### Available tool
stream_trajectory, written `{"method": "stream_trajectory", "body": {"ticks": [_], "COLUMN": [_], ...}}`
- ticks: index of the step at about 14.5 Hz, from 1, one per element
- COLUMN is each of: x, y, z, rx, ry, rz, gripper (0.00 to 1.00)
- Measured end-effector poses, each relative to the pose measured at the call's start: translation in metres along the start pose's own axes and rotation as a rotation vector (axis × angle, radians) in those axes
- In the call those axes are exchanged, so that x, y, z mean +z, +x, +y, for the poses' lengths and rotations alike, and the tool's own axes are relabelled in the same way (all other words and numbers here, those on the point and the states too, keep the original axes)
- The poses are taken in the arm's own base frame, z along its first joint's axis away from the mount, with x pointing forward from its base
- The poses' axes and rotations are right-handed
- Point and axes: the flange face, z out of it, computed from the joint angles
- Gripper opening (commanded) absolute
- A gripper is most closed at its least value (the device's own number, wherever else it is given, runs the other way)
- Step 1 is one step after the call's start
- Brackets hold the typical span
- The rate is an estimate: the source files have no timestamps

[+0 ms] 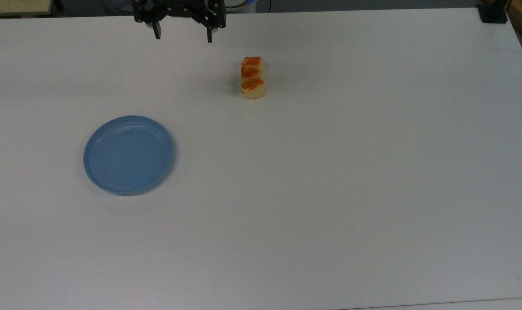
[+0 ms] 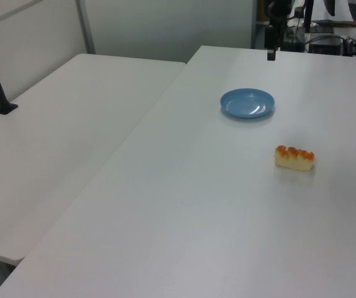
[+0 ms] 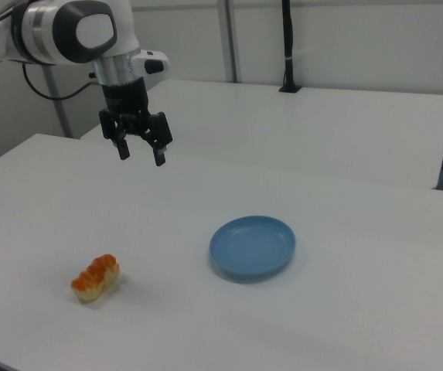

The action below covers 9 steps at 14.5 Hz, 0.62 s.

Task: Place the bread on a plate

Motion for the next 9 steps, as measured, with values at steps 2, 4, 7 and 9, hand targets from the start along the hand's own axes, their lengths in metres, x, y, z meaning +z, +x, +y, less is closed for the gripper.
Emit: {"method": "stream_trajectory", "body": {"ticks": [2,4,7,9], "x": [-0.001,-0.003,-0.003,-0.003], "y": [0.000,0.000,0.000,0.000], "z": [0.002,0.018,0.024,0.024], "rx": [0.008,0.036,0.047,0.047], "ry": [0.000,0.000,0.000,0.000], "rz": [0.002,0.010,0.010,0.011], "gripper": [1.00,1.00,1.00,1.00]}}
